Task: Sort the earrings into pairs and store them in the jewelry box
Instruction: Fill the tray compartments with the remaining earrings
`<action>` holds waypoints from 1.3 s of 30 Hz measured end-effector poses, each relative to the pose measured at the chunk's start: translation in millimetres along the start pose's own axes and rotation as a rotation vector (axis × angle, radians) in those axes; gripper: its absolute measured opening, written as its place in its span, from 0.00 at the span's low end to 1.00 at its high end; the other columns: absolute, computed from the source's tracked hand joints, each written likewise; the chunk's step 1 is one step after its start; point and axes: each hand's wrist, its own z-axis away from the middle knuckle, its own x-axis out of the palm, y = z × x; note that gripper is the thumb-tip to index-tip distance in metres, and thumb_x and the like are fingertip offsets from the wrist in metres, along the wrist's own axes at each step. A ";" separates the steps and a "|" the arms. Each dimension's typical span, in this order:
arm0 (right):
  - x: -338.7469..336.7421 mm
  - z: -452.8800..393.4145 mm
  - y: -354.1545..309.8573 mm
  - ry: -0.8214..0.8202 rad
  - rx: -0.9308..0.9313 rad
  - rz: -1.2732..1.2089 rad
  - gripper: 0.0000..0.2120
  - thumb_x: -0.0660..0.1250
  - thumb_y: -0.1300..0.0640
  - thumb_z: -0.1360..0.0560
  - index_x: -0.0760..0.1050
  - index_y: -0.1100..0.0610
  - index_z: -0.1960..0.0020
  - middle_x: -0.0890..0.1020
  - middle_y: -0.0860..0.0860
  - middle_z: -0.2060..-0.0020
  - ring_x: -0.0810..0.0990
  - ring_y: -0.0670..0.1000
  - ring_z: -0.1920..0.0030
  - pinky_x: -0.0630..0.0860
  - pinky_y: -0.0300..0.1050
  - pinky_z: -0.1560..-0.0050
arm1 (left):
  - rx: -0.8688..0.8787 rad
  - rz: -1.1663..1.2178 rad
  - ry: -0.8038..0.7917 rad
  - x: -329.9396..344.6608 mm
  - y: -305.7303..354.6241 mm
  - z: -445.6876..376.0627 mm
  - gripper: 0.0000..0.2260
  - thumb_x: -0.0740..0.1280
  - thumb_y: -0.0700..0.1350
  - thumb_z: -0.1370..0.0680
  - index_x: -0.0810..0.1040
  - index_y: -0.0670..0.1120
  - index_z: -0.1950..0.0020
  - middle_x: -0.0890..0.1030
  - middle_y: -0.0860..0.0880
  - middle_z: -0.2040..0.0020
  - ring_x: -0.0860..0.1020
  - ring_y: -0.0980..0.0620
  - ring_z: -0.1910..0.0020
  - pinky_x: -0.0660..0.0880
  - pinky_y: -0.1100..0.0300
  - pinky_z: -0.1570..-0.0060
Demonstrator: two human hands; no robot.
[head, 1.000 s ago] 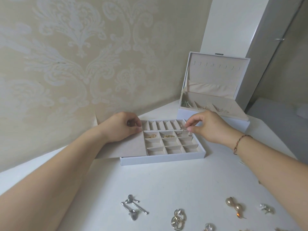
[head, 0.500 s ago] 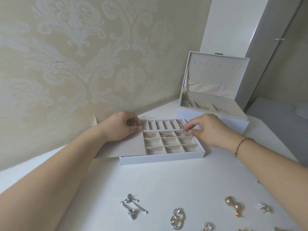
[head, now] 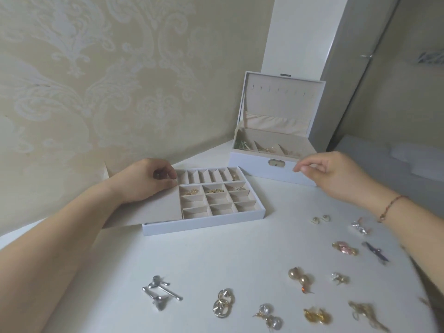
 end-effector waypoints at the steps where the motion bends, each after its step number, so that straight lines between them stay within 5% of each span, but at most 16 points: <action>1: -8.2 8.6 9.3 -0.018 0.033 0.038 0.12 0.67 0.56 0.23 0.80 0.42 0.61 0.84 0.47 0.65 0.81 0.48 0.62 0.74 0.38 0.60 | -0.003 0.001 0.001 0.1 0.6 0.1 0.01 0.71 0.47 0.25 0.80 0.52 0.54 0.77 0.52 0.62 0.74 0.53 0.62 0.70 0.63 0.59; 6: -29.5 55.0 38.5 -0.218 0.163 0.170 0.04 0.71 0.49 0.27 0.82 0.44 0.61 0.77 0.45 0.77 0.74 0.45 0.74 0.76 0.38 0.62 | -0.009 -0.017 -0.005 1.2 3.8 0.3 0.02 0.70 0.46 0.24 0.79 0.53 0.54 0.78 0.50 0.61 0.75 0.53 0.62 0.70 0.61 0.58; 9: -23.8 71.0 43.9 -0.217 0.120 0.244 0.05 0.72 0.47 0.28 0.79 0.38 0.55 0.80 0.38 0.70 0.79 0.36 0.63 0.76 0.40 0.54 | -0.010 -0.025 -0.011 1.2 6.6 1.1 0.02 0.70 0.45 0.24 0.79 0.53 0.54 0.79 0.49 0.60 0.75 0.51 0.61 0.70 0.60 0.57; 12: -11.8 69.7 52.1 -0.208 0.055 0.339 0.09 0.70 0.46 0.27 0.75 0.32 0.52 0.79 0.35 0.60 0.78 0.40 0.54 0.77 0.48 0.49 | -0.010 -0.019 -0.013 1.3 8.3 2.4 0.02 0.69 0.45 0.24 0.79 0.52 0.54 0.79 0.49 0.61 0.75 0.53 0.62 0.70 0.61 0.58; 18: -2.1 55.3 55.3 -0.162 0.056 0.397 0.11 0.71 0.52 0.28 0.74 0.37 0.64 0.79 0.37 0.60 0.78 0.42 0.56 0.77 0.51 0.51 | -0.007 -0.003 -0.008 1.3 8.1 2.1 0.02 0.70 0.44 0.24 0.79 0.51 0.53 0.78 0.50 0.62 0.74 0.53 0.63 0.70 0.62 0.59; 27: 1.6 57.5 28.4 -0.247 -0.016 0.416 0.02 0.67 0.45 0.27 0.75 0.40 0.58 0.79 0.37 0.60 0.76 0.39 0.54 0.76 0.44 0.51 | 0.012 -0.004 -0.003 2.7 4.8 -0.3 0.01 0.70 0.44 0.24 0.80 0.51 0.54 0.76 0.52 0.64 0.73 0.55 0.65 0.69 0.62 0.61; 31: 5.9 53.3 21.2 -0.265 0.018 0.489 0.06 0.66 0.50 0.23 0.76 0.46 0.59 0.79 0.40 0.57 0.75 0.44 0.54 0.71 0.38 0.57 | 0.014 -0.002 0.001 3.1 5.2 -0.7 0.01 0.70 0.44 0.24 0.79 0.50 0.54 0.75 0.54 0.65 0.72 0.56 0.65 0.68 0.63 0.61; 35: 8.1 41.8 23.9 -0.290 0.072 0.491 0.10 0.67 0.55 0.24 0.76 0.45 0.63 0.81 0.40 0.60 0.76 0.45 0.55 0.75 0.42 0.55 | 0.010 0.001 -0.001 3.7 5.4 -0.6 0.01 0.70 0.45 0.24 0.79 0.50 0.54 0.74 0.55 0.65 0.71 0.58 0.66 0.67 0.64 0.62; 37: 7.1 30.5 18.1 -0.221 0.065 0.368 0.13 0.69 0.58 0.25 0.76 0.44 0.66 0.81 0.40 0.62 0.78 0.46 0.58 0.77 0.45 0.54 | 0.011 0.003 -0.001 3.3 5.3 -0.6 0.01 0.70 0.45 0.24 0.79 0.51 0.54 0.75 0.55 0.64 0.72 0.57 0.65 0.67 0.64 0.62; 39: 9.4 15.5 0.4 -0.098 0.036 0.162 0.14 0.70 0.60 0.26 0.78 0.45 0.66 0.81 0.40 0.62 0.78 0.44 0.61 0.73 0.34 0.57 | 0.013 0.002 0.001 2.7 6.0 0.2 0.01 0.70 0.45 0.24 0.79 0.50 0.54 0.75 0.54 0.64 0.72 0.56 0.65 0.68 0.65 0.62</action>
